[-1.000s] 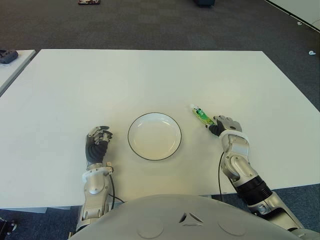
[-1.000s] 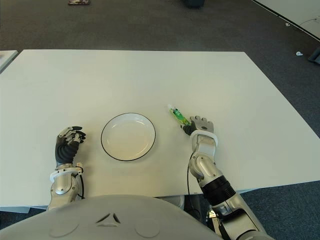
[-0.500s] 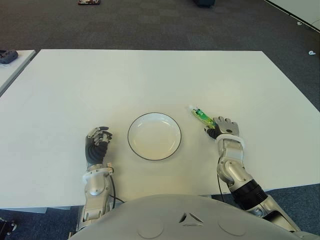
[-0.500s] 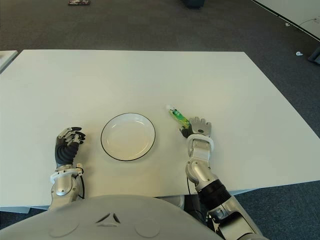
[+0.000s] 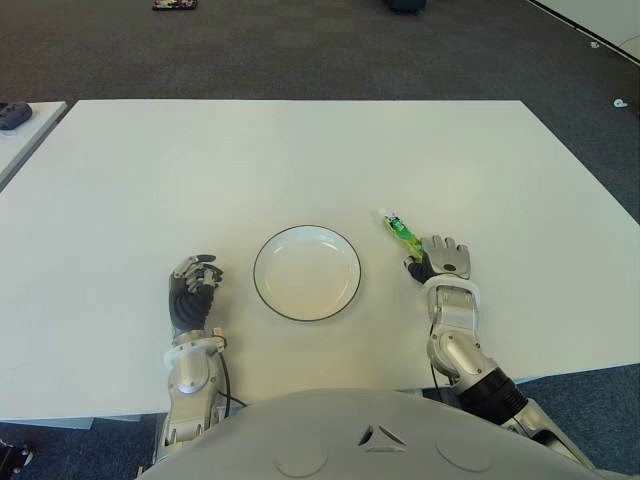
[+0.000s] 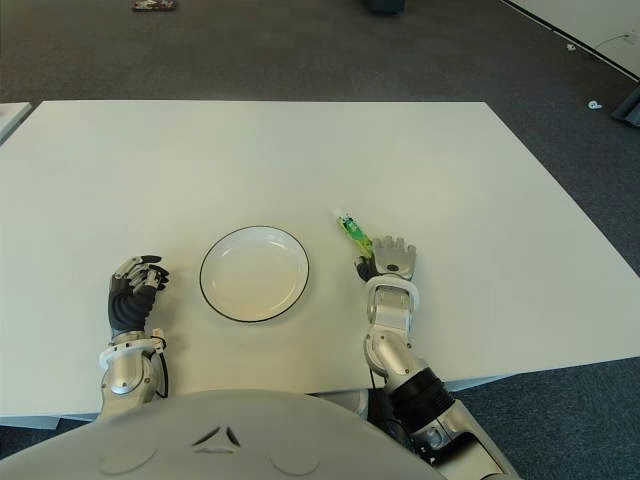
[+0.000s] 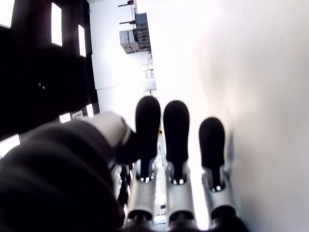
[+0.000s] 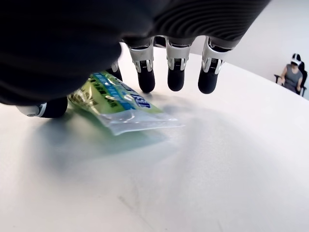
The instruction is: Put the toothpaste on the table into the plate.
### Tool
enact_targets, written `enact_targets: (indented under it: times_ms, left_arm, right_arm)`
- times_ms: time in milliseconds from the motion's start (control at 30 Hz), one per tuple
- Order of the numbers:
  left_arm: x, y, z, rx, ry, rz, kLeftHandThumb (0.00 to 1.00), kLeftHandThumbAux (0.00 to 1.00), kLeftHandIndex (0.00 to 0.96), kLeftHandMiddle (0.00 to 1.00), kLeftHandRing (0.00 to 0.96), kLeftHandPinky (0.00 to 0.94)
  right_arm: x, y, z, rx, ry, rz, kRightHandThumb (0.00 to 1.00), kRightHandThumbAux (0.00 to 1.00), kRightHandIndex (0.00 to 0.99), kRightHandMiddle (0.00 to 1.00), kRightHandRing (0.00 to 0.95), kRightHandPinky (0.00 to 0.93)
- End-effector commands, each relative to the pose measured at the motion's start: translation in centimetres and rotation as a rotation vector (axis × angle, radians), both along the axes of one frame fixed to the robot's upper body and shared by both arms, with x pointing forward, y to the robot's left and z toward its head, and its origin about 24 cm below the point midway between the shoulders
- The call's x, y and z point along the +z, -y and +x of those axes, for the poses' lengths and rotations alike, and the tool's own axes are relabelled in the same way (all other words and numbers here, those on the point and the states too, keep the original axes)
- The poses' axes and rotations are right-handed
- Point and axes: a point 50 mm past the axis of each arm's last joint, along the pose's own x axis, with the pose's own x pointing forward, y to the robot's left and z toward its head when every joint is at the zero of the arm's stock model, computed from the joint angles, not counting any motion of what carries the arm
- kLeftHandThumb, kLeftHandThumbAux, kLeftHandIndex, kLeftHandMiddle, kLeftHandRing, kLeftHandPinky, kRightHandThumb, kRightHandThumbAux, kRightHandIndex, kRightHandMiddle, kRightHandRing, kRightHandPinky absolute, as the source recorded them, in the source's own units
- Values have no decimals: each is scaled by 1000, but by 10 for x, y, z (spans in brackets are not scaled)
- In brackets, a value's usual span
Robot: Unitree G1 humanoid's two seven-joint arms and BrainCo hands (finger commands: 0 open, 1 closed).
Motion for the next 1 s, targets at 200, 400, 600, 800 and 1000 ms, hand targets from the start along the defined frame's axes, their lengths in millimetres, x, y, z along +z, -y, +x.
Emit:
enact_targets:
  times_ms: [200,400,600,800,1000]
  left_arm:
    - [-7,0,-6,-2,-46,-19,706,716,431,587,584,562]
    - [-7,-1,-7,2,-52,-21,705,716,430,579,579,550]
    - [-7,-2,-8,8,-49,-22,706,716,430,570,573,546]
    - [-6,-3,-8,8,-44,-27,706,716,430,574,578,552]
    - [-6,-4,-10,13,-38,-28,707,716,430,572,574,539]
  right_arm:
    - [-17,-12,-12,102,-76,16,552,167,0,0,0,0]
    - [-15,-12,-11,103,44,78,594,239,0,0,7,110]
    - [-18,-9,-7,67,144,148,715,357,152,211,280,403]
    - [-20,-9,-5,49,198,197,766,395,292,434,490,565]
    - [-20,-7,0,4,246,246,751,604,413,610,640,697]
